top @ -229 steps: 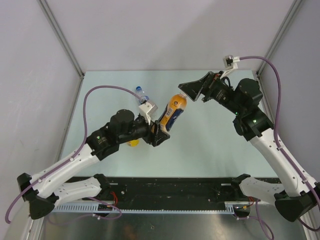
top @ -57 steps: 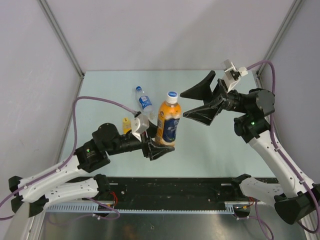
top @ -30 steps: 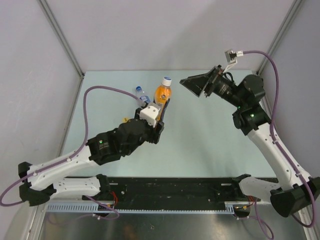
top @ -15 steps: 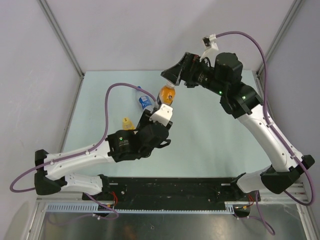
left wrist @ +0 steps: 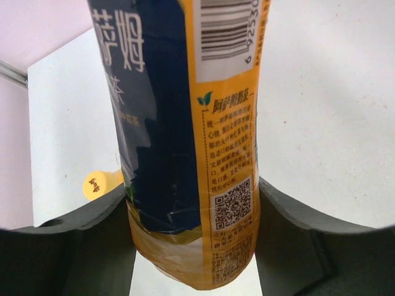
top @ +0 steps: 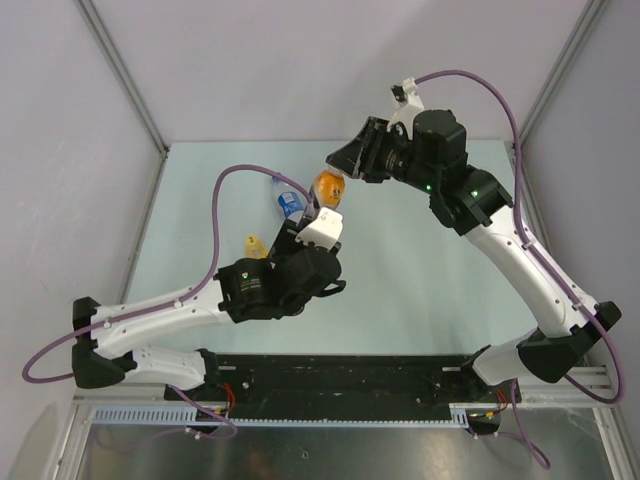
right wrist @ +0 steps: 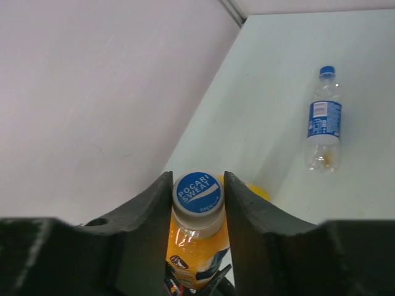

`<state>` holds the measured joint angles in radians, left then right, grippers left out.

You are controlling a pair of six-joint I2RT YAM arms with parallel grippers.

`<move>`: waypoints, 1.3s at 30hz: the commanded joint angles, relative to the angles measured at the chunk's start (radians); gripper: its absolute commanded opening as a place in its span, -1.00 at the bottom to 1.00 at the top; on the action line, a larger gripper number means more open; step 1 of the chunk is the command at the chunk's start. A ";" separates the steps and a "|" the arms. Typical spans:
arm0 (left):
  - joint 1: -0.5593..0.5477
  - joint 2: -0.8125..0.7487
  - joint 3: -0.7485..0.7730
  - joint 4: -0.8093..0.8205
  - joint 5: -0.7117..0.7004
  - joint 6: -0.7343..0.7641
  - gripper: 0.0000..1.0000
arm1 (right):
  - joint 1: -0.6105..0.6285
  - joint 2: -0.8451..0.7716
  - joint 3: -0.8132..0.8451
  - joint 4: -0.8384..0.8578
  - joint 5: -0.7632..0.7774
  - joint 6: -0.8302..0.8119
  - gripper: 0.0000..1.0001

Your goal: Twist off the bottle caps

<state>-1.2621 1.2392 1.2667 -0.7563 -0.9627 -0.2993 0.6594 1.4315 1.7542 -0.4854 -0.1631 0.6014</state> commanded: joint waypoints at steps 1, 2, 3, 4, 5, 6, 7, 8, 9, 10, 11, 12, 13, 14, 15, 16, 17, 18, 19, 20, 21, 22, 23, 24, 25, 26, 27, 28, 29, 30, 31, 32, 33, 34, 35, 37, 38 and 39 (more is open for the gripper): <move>-0.006 -0.008 0.046 0.013 -0.052 -0.045 -1.00 | 0.000 -0.023 -0.017 0.058 -0.033 0.016 -0.32; -0.006 -0.008 0.046 0.014 -0.050 -0.045 -1.00 | 0.000 -0.023 -0.019 0.061 -0.036 0.018 -0.42; -0.006 -0.007 0.046 0.014 -0.048 -0.045 -1.00 | 0.000 -0.023 -0.021 0.065 -0.039 0.021 -0.48; -0.006 -0.005 0.045 0.013 -0.046 -0.044 -1.00 | 0.000 -0.022 -0.023 0.067 -0.042 0.022 -0.57; -0.006 -0.002 0.046 0.012 -0.045 -0.043 -1.00 | -0.001 -0.023 -0.025 0.068 -0.043 0.023 -0.66; -0.006 0.000 0.046 0.012 -0.046 -0.042 -1.00 | 0.000 -0.023 -0.027 0.068 -0.043 0.024 -0.77; -0.006 0.001 0.045 0.011 -0.046 -0.043 -1.00 | -0.001 -0.025 -0.028 0.070 -0.042 0.023 -0.88; -0.006 0.002 0.045 0.011 -0.043 -0.042 -1.00 | 0.000 -0.026 -0.030 0.073 -0.041 0.021 -0.94; -0.006 0.001 0.045 0.012 -0.039 -0.044 -1.00 | 0.000 -0.030 -0.036 0.079 -0.044 0.014 -0.97; -0.006 -0.001 0.044 0.012 -0.034 -0.048 -1.00 | 0.000 -0.034 -0.045 0.090 -0.050 0.008 -0.99; -0.006 -0.005 0.041 0.012 -0.029 -0.052 -1.00 | -0.001 -0.040 -0.055 0.100 -0.056 0.002 -0.99; -0.005 -0.010 0.038 0.014 -0.023 -0.054 -1.00 | 0.000 -0.047 -0.066 0.109 -0.062 -0.005 -1.00; -0.005 -0.016 0.032 0.015 -0.016 -0.056 -1.00 | -0.002 -0.056 -0.080 0.124 -0.069 -0.011 -1.00; -0.004 -0.023 0.027 0.016 -0.008 -0.058 -1.00 | -0.002 -0.064 -0.095 0.137 -0.075 -0.017 -1.00; -0.004 -0.029 0.021 0.017 0.005 -0.058 -1.00 | -0.004 -0.071 -0.108 0.150 -0.085 -0.022 -1.00; -0.003 -0.037 0.015 0.020 0.017 -0.058 -1.00 | -0.008 -0.079 -0.123 0.167 -0.108 -0.027 -1.00; -0.001 -0.042 0.009 0.024 0.034 -0.054 -1.00 | -0.016 -0.084 -0.138 0.185 -0.136 -0.027 -1.00; 0.002 -0.048 0.001 0.032 0.058 -0.045 -1.00 | -0.028 -0.088 -0.155 0.210 -0.172 -0.020 -1.00; 0.006 -0.055 -0.007 0.041 0.083 -0.036 -1.00 | -0.042 -0.092 -0.173 0.239 -0.213 -0.009 -1.00; 0.009 -0.062 -0.017 0.053 0.114 -0.025 -1.00 | -0.060 -0.095 -0.189 0.265 -0.260 0.005 -1.00; 0.013 -0.071 -0.030 0.069 0.146 -0.011 -1.00 | -0.075 -0.099 -0.202 0.287 -0.303 0.017 -1.00; 0.017 -0.081 -0.043 0.088 0.178 0.000 -1.00 | -0.090 -0.102 -0.212 0.303 -0.339 0.025 -1.00; 0.023 -0.096 -0.059 0.113 0.220 0.016 -1.00 | -0.101 -0.105 -0.222 0.320 -0.376 0.030 -1.00; 0.030 -0.112 -0.076 0.138 0.263 0.029 -1.00 | -0.113 -0.109 -0.232 0.337 -0.409 0.033 -1.00; 0.039 -0.129 -0.092 0.167 0.309 0.042 -1.00 | -0.124 -0.113 -0.242 0.352 -0.437 0.036 -1.00; 0.049 -0.148 -0.110 0.198 0.361 0.056 -1.00 | -0.133 -0.118 -0.251 0.368 -0.464 0.038 -1.00; 0.062 -0.166 -0.126 0.227 0.412 0.066 -1.00 | -0.144 -0.123 -0.261 0.384 -0.490 0.041 -1.00; 0.076 -0.186 -0.142 0.255 0.463 0.077 -1.00 | -0.155 -0.128 -0.270 0.402 -0.517 0.046 -1.00; 0.090 -0.205 -0.157 0.280 0.518 0.087 -1.00 | -0.167 -0.134 -0.281 0.420 -0.545 0.051 -1.00; 0.105 -0.222 -0.169 0.305 0.570 0.096 -1.00 | -0.178 -0.140 -0.293 0.443 -0.574 0.056 -1.00; 0.119 -0.238 -0.183 0.329 0.628 0.105 -1.00 | -0.190 -0.146 -0.305 0.459 -0.602 0.063 -1.00; 0.134 -0.254 -0.194 0.351 0.683 0.112 -1.00 | -0.201 -0.152 -0.314 0.488 -0.626 0.069 -1.00; 0.150 -0.268 -0.205 0.373 0.740 0.118 -1.00 | -0.208 -0.158 -0.320 0.508 -0.651 0.071 -1.00; 0.164 -0.282 -0.217 0.393 0.800 0.123 -1.00 | -0.215 -0.163 -0.324 0.521 -0.674 0.067 -1.00; 0.179 -0.294 -0.230 0.416 0.855 0.127 -1.00 | -0.218 -0.168 -0.326 0.531 -0.695 0.062 -1.00; 0.207 -0.323 -0.257 0.466 0.990 0.131 -1.00 | -0.222 -0.180 -0.332 0.557 -0.738 0.052 -1.00; 0.219 -0.333 -0.268 0.495 1.057 0.130 -1.00 | -0.222 -0.187 -0.337 0.573 -0.759 0.049 -1.00; 0.229 -0.341 -0.278 0.520 1.122 0.129 -1.00 | -0.221 -0.193 -0.343 0.590 -0.780 0.047 -1.00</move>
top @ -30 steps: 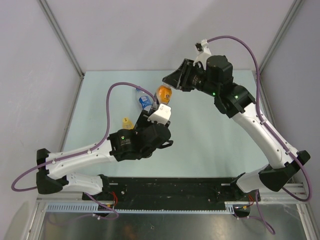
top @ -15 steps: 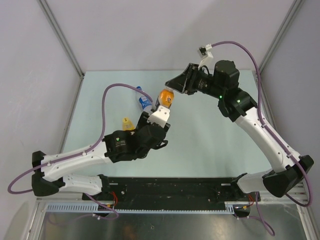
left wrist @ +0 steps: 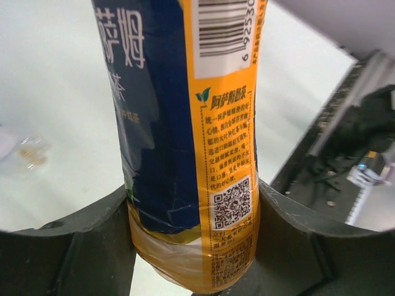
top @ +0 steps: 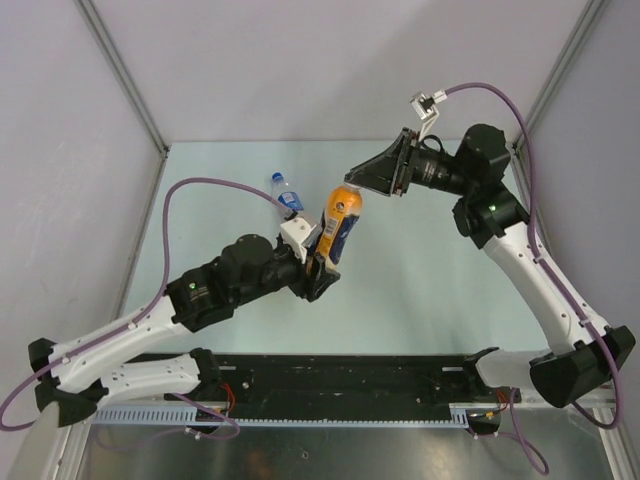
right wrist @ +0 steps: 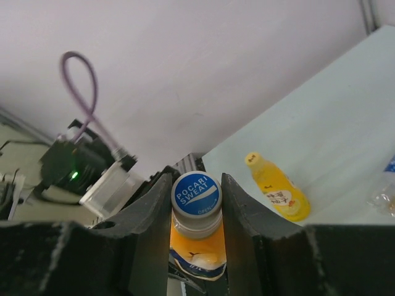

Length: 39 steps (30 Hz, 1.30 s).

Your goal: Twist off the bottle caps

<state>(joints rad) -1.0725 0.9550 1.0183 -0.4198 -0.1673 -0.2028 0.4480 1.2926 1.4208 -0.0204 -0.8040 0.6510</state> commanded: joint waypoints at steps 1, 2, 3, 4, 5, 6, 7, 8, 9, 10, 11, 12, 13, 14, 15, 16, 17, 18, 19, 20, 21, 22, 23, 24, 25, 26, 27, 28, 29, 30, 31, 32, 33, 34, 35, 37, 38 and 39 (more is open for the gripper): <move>0.047 -0.062 -0.035 0.202 0.383 0.031 -1.00 | -0.009 -0.061 -0.016 0.147 -0.158 -0.004 -1.00; 0.053 -0.064 -0.040 0.221 0.434 0.029 -1.00 | -0.009 -0.068 -0.023 0.166 -0.174 -0.004 -1.00; 0.057 -0.064 -0.041 0.235 0.490 0.029 -1.00 | -0.008 -0.073 -0.030 0.186 -0.188 -0.002 -1.00; 0.059 -0.062 -0.040 0.249 0.542 0.029 -1.00 | -0.007 -0.078 -0.037 0.209 -0.211 0.002 -1.00; 0.060 -0.060 -0.040 0.265 0.599 0.027 -1.00 | -0.006 -0.081 -0.045 0.237 -0.236 0.009 -1.00; 0.061 -0.058 -0.039 0.283 0.650 0.023 -1.00 | -0.005 -0.083 -0.053 0.264 -0.258 0.019 -1.00; 0.061 -0.059 -0.040 0.305 0.701 0.018 -1.00 | -0.003 -0.087 -0.061 0.297 -0.281 0.028 -1.00; 0.061 -0.059 -0.044 0.331 0.754 0.010 -1.00 | 0.002 -0.090 -0.070 0.330 -0.303 0.038 -1.00; 0.062 -0.061 -0.052 0.364 0.802 0.000 -1.00 | 0.009 -0.095 -0.078 0.358 -0.322 0.045 -1.00; 0.062 -0.065 -0.063 0.410 0.849 -0.013 -1.00 | 0.017 -0.098 -0.084 0.382 -0.340 0.047 -1.00; 0.062 -0.071 -0.075 0.458 0.902 -0.029 -1.00 | 0.027 -0.099 -0.087 0.398 -0.359 0.044 -1.00; 0.063 -0.077 -0.090 0.511 0.945 -0.045 -1.00 | 0.039 -0.102 -0.090 0.411 -0.378 0.040 -1.00; 0.064 -0.084 -0.106 0.570 0.981 -0.060 -1.00 | 0.050 -0.103 -0.090 0.420 -0.397 0.034 -1.00; 0.064 -0.089 -0.119 0.615 1.008 -0.074 -1.00 | 0.063 -0.105 -0.091 0.424 -0.413 0.023 -1.00; 0.063 -0.091 -0.127 0.641 1.022 -0.083 -1.00 | 0.073 -0.108 -0.092 0.422 -0.426 0.008 -1.00; 0.064 -0.091 -0.129 0.654 1.032 -0.089 -1.00 | 0.083 -0.112 -0.091 0.419 -0.435 -0.009 -1.00; 0.064 -0.090 -0.130 0.660 1.039 -0.094 -1.00 | 0.091 -0.116 -0.092 0.413 -0.442 -0.022 -1.00; 0.065 -0.086 -0.132 0.662 1.047 -0.096 -1.00 | 0.095 -0.119 -0.092 0.407 -0.446 -0.034 -1.00; 0.065 -0.083 -0.133 0.665 1.051 -0.099 -1.00 | 0.098 -0.122 -0.092 0.402 -0.446 -0.043 -1.00; 0.065 -0.081 -0.134 0.665 1.052 -0.103 -1.00 | 0.099 -0.124 -0.092 0.398 -0.445 -0.048 -1.00; 0.065 -0.079 -0.136 0.666 1.052 -0.105 -1.00 | 0.099 -0.124 -0.092 0.396 -0.442 -0.050 -1.00; 0.065 -0.078 -0.139 0.666 1.047 -0.106 -1.00 | 0.099 -0.126 -0.092 0.395 -0.439 -0.051 -1.00; 0.066 -0.080 -0.143 0.665 1.041 -0.107 -1.00 | 0.098 -0.127 -0.092 0.393 -0.435 -0.052 -1.00; 0.066 -0.082 -0.147 0.666 1.029 -0.108 -1.00 | 0.097 -0.129 -0.092 0.392 -0.431 -0.052 -1.00; 0.067 -0.088 -0.153 0.666 1.013 -0.108 -1.00 | 0.095 -0.131 -0.092 0.391 -0.428 -0.050 -1.00; 0.070 -0.094 -0.158 0.666 0.993 -0.109 -1.00 | 0.093 -0.134 -0.092 0.393 -0.424 -0.047 -0.99; 0.073 -0.101 -0.164 0.664 0.970 -0.110 -1.00 | 0.091 -0.135 -0.092 0.394 -0.420 -0.046 -0.94; 0.078 -0.107 -0.169 0.660 0.941 -0.112 -1.00 | 0.088 -0.137 -0.092 0.393 -0.417 -0.045 -0.84; 0.083 -0.113 -0.171 0.650 0.903 -0.112 -1.00 | 0.084 -0.140 -0.092 0.392 -0.415 -0.043 -0.70; 0.088 -0.118 -0.171 0.634 0.865 -0.112 -1.00 | 0.080 -0.144 -0.092 0.389 -0.410 -0.043 -0.55; 0.093 -0.122 -0.168 0.613 0.824 -0.109 -1.00 | 0.075 -0.147 -0.092 0.385 -0.403 -0.045 -0.39; 0.097 -0.125 -0.165 0.582 0.787 -0.103 -1.00 | 0.071 -0.150 -0.092 0.378 -0.397 -0.049 -0.22; 0.100 -0.123 -0.157 0.549 0.752 -0.093 -1.00 | 0.067 -0.151 -0.092 0.368 -0.390 -0.054 -0.05; 0.102 -0.119 -0.148 0.519 0.723 -0.083 -1.00 | 0.062 -0.153 -0.092 0.358 -0.384 -0.059 0.13; 0.102 -0.114 -0.140 0.496 0.701 -0.075 -1.00 | 0.058 -0.154 -0.092 0.348 -0.378 -0.063 0.29; 0.103 -0.105 -0.131 0.469 0.677 -0.065 -1.00 | 0.046 -0.153 -0.092 0.330 -0.366 -0.067 0.65; 0.104 -0.101 -0.129 0.462 0.670 -0.062 -1.00 | 0.041 -0.153 -0.091 0.324 -0.359 -0.066 0.77; 0.104 -0.098 -0.128 0.457 0.662 -0.060 -1.00 | 0.034 -0.154 -0.092 0.318 -0.351 -0.065 0.88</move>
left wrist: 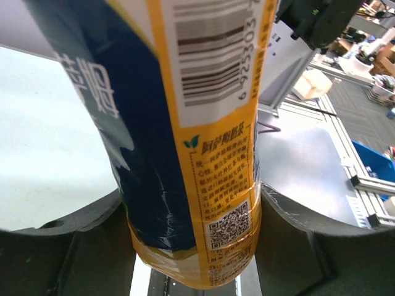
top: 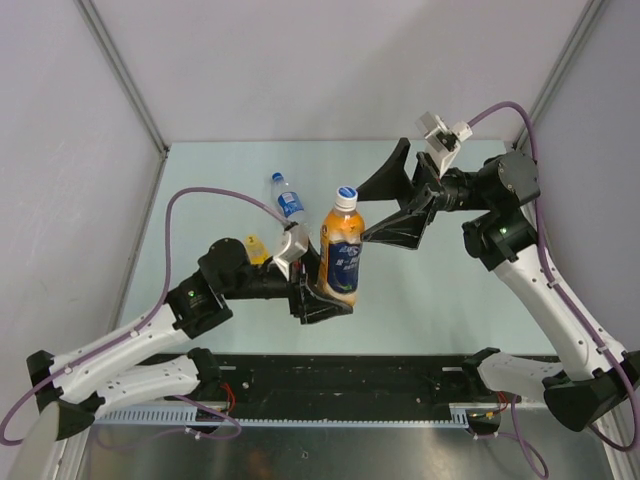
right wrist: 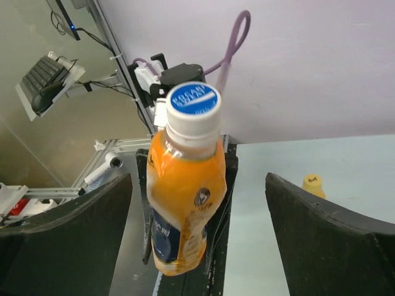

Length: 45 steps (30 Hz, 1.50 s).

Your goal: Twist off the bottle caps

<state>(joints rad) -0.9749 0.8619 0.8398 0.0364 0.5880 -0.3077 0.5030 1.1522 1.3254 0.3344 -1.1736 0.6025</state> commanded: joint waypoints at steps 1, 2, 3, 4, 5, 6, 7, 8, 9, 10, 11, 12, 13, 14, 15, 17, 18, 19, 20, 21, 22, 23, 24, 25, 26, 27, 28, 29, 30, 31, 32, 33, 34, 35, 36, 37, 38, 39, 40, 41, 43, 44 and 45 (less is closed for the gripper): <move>0.007 -0.004 0.052 -0.005 -0.103 0.047 -1.00 | -0.028 -0.015 0.003 -0.043 0.025 -0.016 0.93; 0.007 -0.003 0.053 -0.014 -0.115 0.050 -1.00 | -0.035 -0.018 0.003 -0.049 0.034 -0.015 0.96; 0.007 -0.005 0.055 -0.021 -0.130 0.055 -1.00 | -0.042 -0.020 0.003 -0.056 0.044 -0.017 0.97; 0.007 -0.009 0.056 -0.040 -0.151 0.060 -1.00 | -0.049 -0.024 0.004 -0.065 0.054 -0.020 0.98; 0.007 -0.014 0.057 -0.057 -0.182 0.067 -1.00 | -0.057 -0.028 0.004 -0.076 0.066 -0.025 0.98; 0.007 -0.018 0.059 -0.073 -0.207 0.072 -1.00 | -0.063 -0.033 0.004 -0.091 0.083 -0.032 0.99; 0.007 -0.024 0.060 -0.091 -0.246 0.078 -1.00 | -0.069 -0.037 0.003 -0.106 0.100 -0.039 0.99; 0.007 -0.030 0.063 -0.107 -0.288 0.084 -1.00 | -0.075 -0.042 0.004 -0.120 0.115 -0.045 0.99; 0.007 -0.035 0.066 -0.124 -0.327 0.088 -1.00 | -0.080 -0.046 0.004 -0.133 0.137 -0.051 0.99; 0.007 -0.041 0.068 -0.139 -0.366 0.092 -1.00 | -0.085 -0.051 0.004 -0.147 0.160 -0.056 0.99; 0.007 -0.047 0.069 -0.153 -0.404 0.095 -1.00 | -0.090 -0.055 0.003 -0.162 0.181 -0.060 0.99; 0.007 -0.050 0.071 -0.166 -0.439 0.099 -1.00 | -0.093 -0.058 0.003 -0.176 0.204 -0.064 0.99; 0.006 -0.053 0.073 -0.179 -0.474 0.100 -1.00 | -0.095 -0.063 0.003 -0.190 0.230 -0.070 0.99; 0.007 -0.056 0.075 -0.191 -0.510 0.101 -1.00 | -0.095 -0.068 0.004 -0.208 0.268 -0.079 0.99; 0.007 -0.057 0.077 -0.204 -0.547 0.100 -1.00 | -0.095 -0.076 0.003 -0.232 0.318 -0.088 0.99; 0.006 -0.056 0.081 -0.230 -0.622 0.099 -1.00 | -0.092 -0.090 0.003 -0.272 0.418 -0.102 0.99; 0.005 -0.055 0.083 -0.241 -0.654 0.096 -1.00 | -0.090 -0.096 0.003 -0.288 0.465 -0.105 0.99; 0.004 -0.053 0.085 -0.249 -0.684 0.091 -1.00 | -0.086 -0.101 0.003 -0.304 0.513 -0.106 0.99; 0.003 -0.052 0.087 -0.257 -0.716 0.086 -1.00 | -0.081 -0.107 0.003 -0.317 0.561 -0.105 0.99; 0.001 -0.050 0.088 -0.263 -0.747 0.082 -1.00 | -0.074 -0.110 0.004 -0.323 0.601 -0.102 0.99; -0.003 -0.047 0.089 -0.270 -0.780 0.078 -1.00 | -0.066 -0.113 0.003 -0.343 0.642 -0.097 0.99; -0.007 -0.045 0.090 -0.278 -0.814 0.073 -1.00 | -0.057 -0.113 0.004 -0.355 0.680 -0.090 0.99; -0.011 -0.041 0.092 -0.285 -0.844 0.069 -1.00 | -0.047 -0.112 0.003 -0.365 0.716 -0.082 0.99; -0.017 -0.036 0.094 -0.292 -0.875 0.067 -1.00 | -0.038 -0.111 0.004 -0.373 0.752 -0.071 0.99; -0.026 -0.030 0.097 -0.298 -0.914 0.065 -1.00 | -0.028 -0.108 0.004 -0.381 0.789 -0.060 0.99; -0.038 -0.023 0.100 -0.306 -0.953 0.065 -1.00 | -0.018 -0.105 0.004 -0.387 0.822 -0.055 0.99; -0.052 -0.015 0.104 -0.313 -0.994 0.066 -1.00 | -0.003 -0.101 0.004 -0.390 0.853 -0.051 0.99; -0.070 -0.007 0.107 -0.320 -1.039 0.068 -1.00 | 0.010 -0.097 0.004 -0.393 0.877 -0.048 0.99; -0.091 0.002 0.112 -0.326 -1.081 0.070 -1.00 | 0.020 -0.092 0.005 -0.394 0.898 -0.043 0.99; -0.110 0.011 0.117 -0.334 -1.121 0.070 -1.00 | 0.030 -0.088 0.006 -0.392 0.915 -0.037 0.99; -0.125 0.021 0.123 -0.343 -1.155 0.069 -1.00 | 0.040 -0.083 0.007 -0.391 0.931 -0.032 0.99; -0.137 0.030 0.130 -0.352 -1.188 0.066 -1.00 | 0.048 -0.077 0.009 -0.390 0.942 -0.028 0.99; -0.149 0.040 0.137 -0.358 -1.219 0.064 -1.00 | 0.056 -0.071 0.015 -0.392 0.953 -0.024 0.99; -0.159 0.051 0.143 -0.366 -1.253 0.063 -1.00 | 0.065 -0.064 0.021 -0.395 0.965 -0.023 0.99; -0.170 0.064 0.150 -0.372 -1.287 0.062 -1.00 | 0.073 -0.057 0.029 -0.400 0.974 -0.023 0.99; -0.182 0.076 0.158 -0.380 -1.320 0.060 -1.00 | 0.082 -0.048 0.036 -0.406 0.983 -0.023 0.99; -0.194 0.088 0.165 -0.387 -1.352 0.061 -1.00 | 0.092 -0.042 0.042 -0.408 0.993 -0.025 0.99; -0.205 0.102 0.173 -0.393 -1.381 0.061 -1.00 | 0.102 -0.036 0.048 -0.413 1.004 -0.029 0.99; -0.214 0.115 0.181 -0.398 -1.406 0.061 -1.00 | 0.115 -0.031 0.053 -0.417 1.017 -0.033 0.99; -0.221 0.127 0.189 -0.403 -1.426 0.061 -1.00 | 0.125 -0.027 0.058 -0.423 1.033 -0.035 0.99; -0.235 0.155 0.212 -0.416 -1.466 0.064 -1.00 | 0.145 -0.023 0.064 -0.426 1.053 -0.041 0.99; -0.242 0.171 0.223 -0.424 -1.488 0.064 -1.00 | 0.154 -0.022 0.066 -0.426 1.061 -0.043 0.99; -0.249 0.185 0.235 -0.434 -1.510 0.065 -1.00 | 0.163 -0.020 0.067 -0.424 1.067 -0.045 0.99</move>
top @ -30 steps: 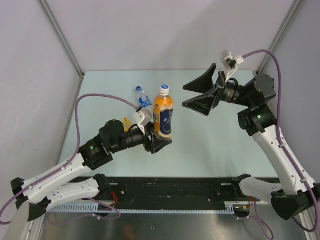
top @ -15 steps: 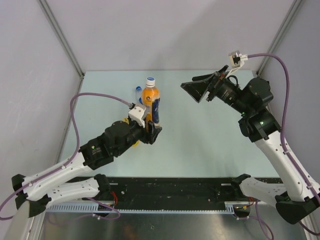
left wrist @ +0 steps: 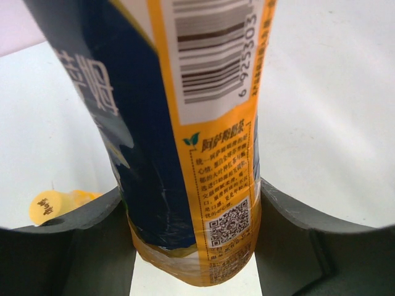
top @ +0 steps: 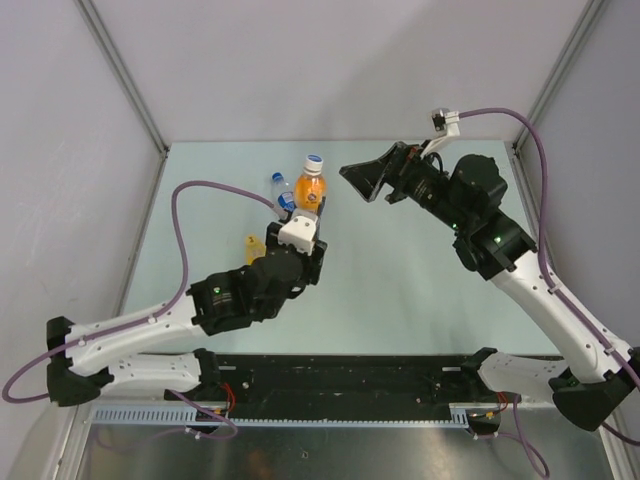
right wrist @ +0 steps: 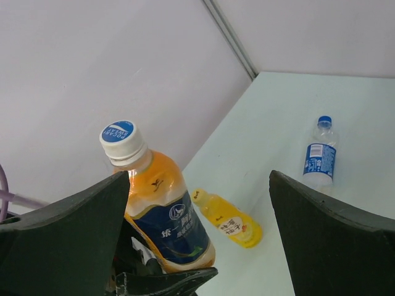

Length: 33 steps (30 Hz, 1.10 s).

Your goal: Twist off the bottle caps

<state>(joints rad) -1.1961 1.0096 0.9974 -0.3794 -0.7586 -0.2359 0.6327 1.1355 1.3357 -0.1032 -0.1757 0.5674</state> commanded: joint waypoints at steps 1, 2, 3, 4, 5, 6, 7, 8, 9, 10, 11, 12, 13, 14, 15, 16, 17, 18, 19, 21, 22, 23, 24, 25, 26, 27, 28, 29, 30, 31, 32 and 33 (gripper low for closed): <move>-0.034 0.052 0.088 -0.028 -0.187 -0.007 -1.00 | 0.041 -0.003 0.059 0.017 0.075 -0.013 0.99; -0.040 0.065 0.098 -0.037 -0.210 -0.009 -1.00 | 0.048 -0.001 0.060 0.019 0.079 -0.015 0.99; -0.046 0.079 0.109 -0.047 -0.228 -0.011 -1.00 | 0.055 -0.002 0.061 0.025 0.080 -0.017 0.99; -0.050 0.093 0.120 -0.057 -0.244 -0.015 -1.00 | 0.061 -0.001 0.061 0.032 0.079 -0.021 0.99; -0.053 0.106 0.131 -0.067 -0.254 -0.018 -1.00 | 0.068 -0.001 0.062 0.039 0.077 -0.023 0.99; -0.055 0.119 0.143 -0.076 -0.261 -0.022 -1.00 | 0.074 -0.001 0.062 0.046 0.074 -0.027 0.99; -0.057 0.129 0.153 -0.083 -0.267 -0.023 -1.00 | 0.080 -0.002 0.062 0.051 0.074 -0.030 0.99; -0.059 0.140 0.162 -0.089 -0.271 -0.023 -1.00 | 0.086 -0.002 0.062 0.057 0.076 -0.031 0.99; -0.060 0.150 0.170 -0.093 -0.275 -0.024 -1.00 | 0.090 -0.001 0.062 0.062 0.076 -0.031 0.99; -0.062 0.161 0.177 -0.097 -0.277 -0.024 -1.00 | 0.095 0.000 0.062 0.067 0.075 -0.033 0.99; -0.063 0.171 0.184 -0.101 -0.277 -0.025 -1.00 | 0.098 0.002 0.062 0.072 0.075 -0.032 0.99; -0.065 0.180 0.190 -0.103 -0.278 -0.025 -1.00 | 0.100 0.005 0.062 0.076 0.074 -0.030 0.99; -0.067 0.188 0.195 -0.106 -0.278 -0.025 -1.00 | 0.102 0.007 0.063 0.080 0.073 -0.028 0.99; -0.068 0.196 0.202 -0.109 -0.278 -0.025 -1.00 | 0.103 0.009 0.062 0.083 0.075 -0.025 0.99; -0.070 0.204 0.209 -0.114 -0.277 -0.025 -1.00 | 0.104 0.011 0.062 0.085 0.078 -0.022 0.99; -0.071 0.211 0.216 -0.118 -0.275 -0.026 -1.00 | 0.104 0.014 0.062 0.085 0.082 -0.018 0.98; -0.073 0.218 0.222 -0.122 -0.272 -0.028 -1.00 | 0.104 0.015 0.062 0.087 0.085 -0.014 0.97; -0.073 0.224 0.228 -0.125 -0.268 -0.030 -1.00 | 0.104 0.016 0.062 0.087 0.089 -0.011 0.96; -0.074 0.230 0.233 -0.127 -0.265 -0.031 -1.00 | 0.105 0.016 0.063 0.088 0.092 -0.008 0.94; -0.078 0.242 0.240 -0.131 -0.259 -0.035 -1.00 | 0.105 0.016 0.063 0.088 0.103 -0.002 0.89; -0.080 0.249 0.243 -0.133 -0.257 -0.035 -1.00 | 0.105 0.017 0.062 0.086 0.109 0.000 0.86; -0.082 0.253 0.247 -0.134 -0.254 -0.035 -1.00 | 0.105 0.018 0.062 0.085 0.115 0.001 0.82; -0.085 0.259 0.249 -0.134 -0.253 -0.034 -1.00 | 0.105 0.018 0.062 0.084 0.120 0.001 0.78; -0.090 0.263 0.252 -0.136 -0.250 -0.032 -1.00 | 0.104 0.018 0.063 0.083 0.124 0.002 0.71; -0.093 0.268 0.254 -0.136 -0.248 -0.028 -1.00 | 0.105 0.018 0.062 0.082 0.129 0.003 0.63; -0.096 0.273 0.256 -0.138 -0.248 -0.026 -1.00 | 0.104 0.017 0.063 0.081 0.133 0.004 0.55; -0.098 0.276 0.256 -0.138 -0.247 -0.025 -1.00 | 0.104 0.017 0.064 0.081 0.135 0.004 0.48; -0.100 0.279 0.256 -0.139 -0.245 -0.024 -1.00 | 0.105 0.017 0.063 0.081 0.137 0.005 0.43; -0.101 0.281 0.256 -0.139 -0.243 -0.024 -1.00 | 0.105 0.017 0.064 0.081 0.138 0.004 0.40; -0.102 0.283 0.256 -0.140 -0.240 -0.025 -1.00 | 0.105 0.017 0.064 0.079 0.139 0.004 0.36; -0.103 0.285 0.256 -0.140 -0.237 -0.025 -1.00 | 0.105 0.018 0.063 0.077 0.141 0.003 0.31; -0.104 0.287 0.256 -0.141 -0.235 -0.025 -1.00 | 0.104 0.018 0.064 0.073 0.144 0.003 0.26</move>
<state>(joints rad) -1.2903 1.2922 1.2083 -0.5301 -0.9821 -0.2447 0.7319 1.1557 1.3563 -0.0685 -0.0620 0.5682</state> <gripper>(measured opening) 0.658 0.668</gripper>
